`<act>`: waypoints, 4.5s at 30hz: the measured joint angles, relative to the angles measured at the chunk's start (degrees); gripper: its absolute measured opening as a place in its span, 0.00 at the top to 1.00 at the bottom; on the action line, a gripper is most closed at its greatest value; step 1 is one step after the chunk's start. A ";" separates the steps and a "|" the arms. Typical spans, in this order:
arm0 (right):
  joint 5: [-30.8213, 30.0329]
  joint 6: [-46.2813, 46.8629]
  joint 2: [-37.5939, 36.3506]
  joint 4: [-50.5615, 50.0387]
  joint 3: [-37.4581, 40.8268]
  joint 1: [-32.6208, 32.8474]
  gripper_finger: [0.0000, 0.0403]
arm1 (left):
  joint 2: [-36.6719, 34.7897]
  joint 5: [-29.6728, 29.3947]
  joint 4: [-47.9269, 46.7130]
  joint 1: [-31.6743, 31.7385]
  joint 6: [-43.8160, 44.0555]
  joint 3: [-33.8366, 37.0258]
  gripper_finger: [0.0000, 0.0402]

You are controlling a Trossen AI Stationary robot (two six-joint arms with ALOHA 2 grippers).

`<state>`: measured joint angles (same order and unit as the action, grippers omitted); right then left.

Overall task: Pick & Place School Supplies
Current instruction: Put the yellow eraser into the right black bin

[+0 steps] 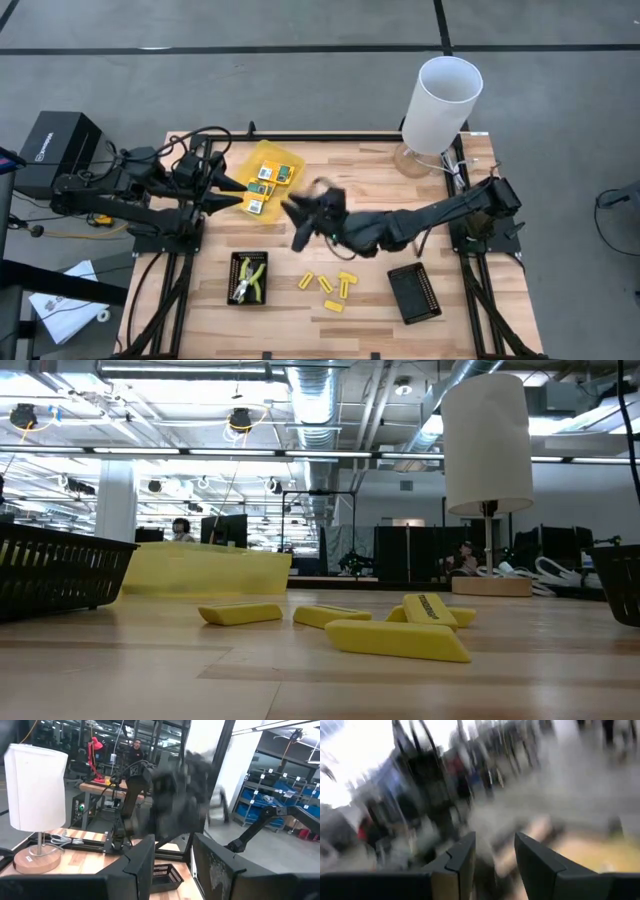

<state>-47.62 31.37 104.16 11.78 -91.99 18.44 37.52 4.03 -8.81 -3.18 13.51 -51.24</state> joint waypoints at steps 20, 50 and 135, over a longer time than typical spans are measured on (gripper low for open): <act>17.33 71.36 0.16 -61.78 1.42 9.05 0.70 | 0.02 0.07 -5.73 0.00 -0.98 0.00 0.68; 35.08 86.83 18.94 -58.41 -5.43 11.95 0.60 | -0.79 3.70 -9.87 -0.02 -0.87 0.02 0.68; 42.01 88.09 18.93 -61.26 1.36 6.53 0.55 | -0.77 5.31 -16.01 -0.02 -1.26 0.02 0.68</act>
<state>-5.61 119.46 123.09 -49.47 -90.63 24.97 36.75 9.34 -24.82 -3.20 12.25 -51.22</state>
